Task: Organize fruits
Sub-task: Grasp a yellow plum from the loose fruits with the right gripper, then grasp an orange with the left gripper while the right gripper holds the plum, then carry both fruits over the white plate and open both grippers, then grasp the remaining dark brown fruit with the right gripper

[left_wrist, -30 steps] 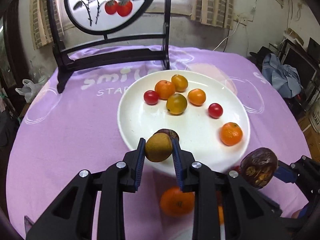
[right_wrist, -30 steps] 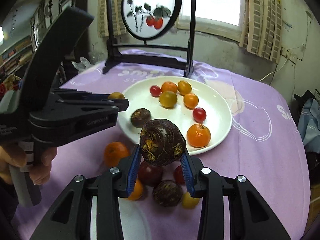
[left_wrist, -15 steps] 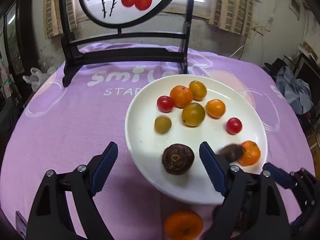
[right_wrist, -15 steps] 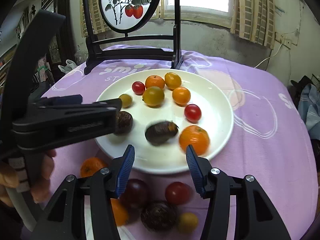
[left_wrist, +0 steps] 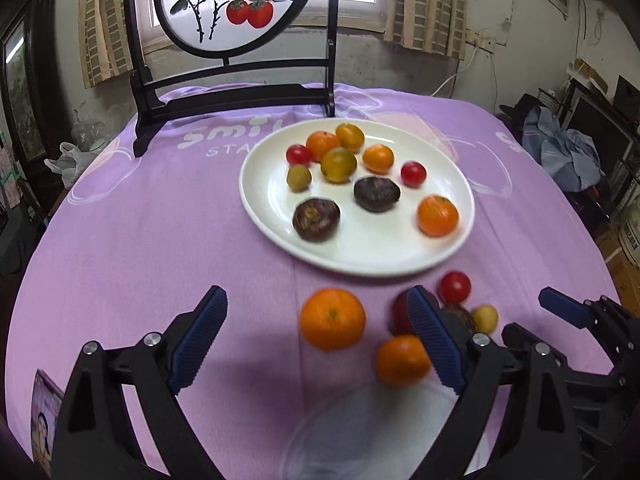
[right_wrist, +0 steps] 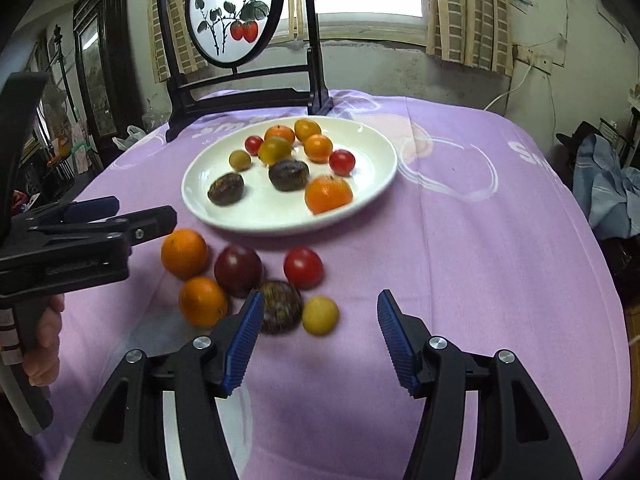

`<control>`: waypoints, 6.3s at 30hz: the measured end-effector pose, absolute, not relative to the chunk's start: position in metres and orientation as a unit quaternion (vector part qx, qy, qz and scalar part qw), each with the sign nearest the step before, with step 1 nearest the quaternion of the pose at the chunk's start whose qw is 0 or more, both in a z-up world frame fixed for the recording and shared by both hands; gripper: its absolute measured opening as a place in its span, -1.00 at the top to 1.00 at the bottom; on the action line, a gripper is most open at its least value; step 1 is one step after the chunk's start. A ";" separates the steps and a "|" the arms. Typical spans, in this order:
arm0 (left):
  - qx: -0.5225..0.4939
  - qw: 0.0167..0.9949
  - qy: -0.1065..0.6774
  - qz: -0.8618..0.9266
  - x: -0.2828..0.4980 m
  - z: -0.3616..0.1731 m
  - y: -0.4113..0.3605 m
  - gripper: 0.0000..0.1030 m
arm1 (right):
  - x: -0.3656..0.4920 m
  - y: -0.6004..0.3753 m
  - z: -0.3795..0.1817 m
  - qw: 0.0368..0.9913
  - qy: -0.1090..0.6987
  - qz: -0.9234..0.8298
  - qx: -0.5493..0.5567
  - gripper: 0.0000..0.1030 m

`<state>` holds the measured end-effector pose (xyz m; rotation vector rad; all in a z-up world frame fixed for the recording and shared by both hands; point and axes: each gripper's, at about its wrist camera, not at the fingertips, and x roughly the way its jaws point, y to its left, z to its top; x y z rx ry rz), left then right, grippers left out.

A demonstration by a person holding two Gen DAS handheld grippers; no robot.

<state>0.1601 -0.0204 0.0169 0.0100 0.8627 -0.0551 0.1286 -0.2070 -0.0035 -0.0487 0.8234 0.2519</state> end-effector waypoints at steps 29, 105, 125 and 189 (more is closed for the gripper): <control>0.012 0.889 0.453 -0.065 0.120 -0.028 -0.017 -0.79 | 0.139 -0.193 -0.045 0.883 0.449 0.119 -0.063 0.04; 0.027 0.899 0.421 -0.117 0.107 0.038 -0.030 0.25 | 0.080 -0.216 0.022 0.921 0.353 0.161 0.015 0.50; -0.022 0.898 0.439 -0.008 0.263 0.011 -0.004 0.25 | 0.214 -0.152 0.009 0.914 0.369 0.168 -0.025 0.50; -0.076 0.889 0.448 -0.051 0.126 -0.014 0.012 -0.53 | 0.170 -0.142 -0.043 0.886 0.441 0.121 -0.076 0.20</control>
